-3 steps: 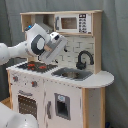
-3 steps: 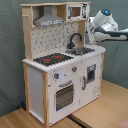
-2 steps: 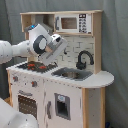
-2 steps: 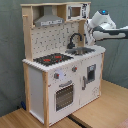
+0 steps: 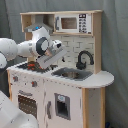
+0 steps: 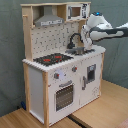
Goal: Play with the kitchen
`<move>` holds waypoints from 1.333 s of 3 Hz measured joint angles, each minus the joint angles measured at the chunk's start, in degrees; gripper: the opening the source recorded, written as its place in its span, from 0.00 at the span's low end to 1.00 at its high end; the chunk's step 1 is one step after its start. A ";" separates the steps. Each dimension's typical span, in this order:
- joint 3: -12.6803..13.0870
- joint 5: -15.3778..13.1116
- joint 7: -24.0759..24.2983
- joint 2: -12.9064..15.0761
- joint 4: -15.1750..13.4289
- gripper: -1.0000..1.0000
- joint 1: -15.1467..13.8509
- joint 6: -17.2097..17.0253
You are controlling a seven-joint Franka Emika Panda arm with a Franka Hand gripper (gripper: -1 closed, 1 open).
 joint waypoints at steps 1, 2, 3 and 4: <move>0.05 0.00 0.24 1.55 0.00 1.00 -2.74 -4.86; 1.86 0.00 2.58 3.92 1.79 1.00 -5.58 -8.02; 4.15 -0.05 2.76 6.18 5.36 1.00 -9.36 -9.55; 7.96 -0.07 3.68 8.03 7.60 1.00 -13.23 -9.85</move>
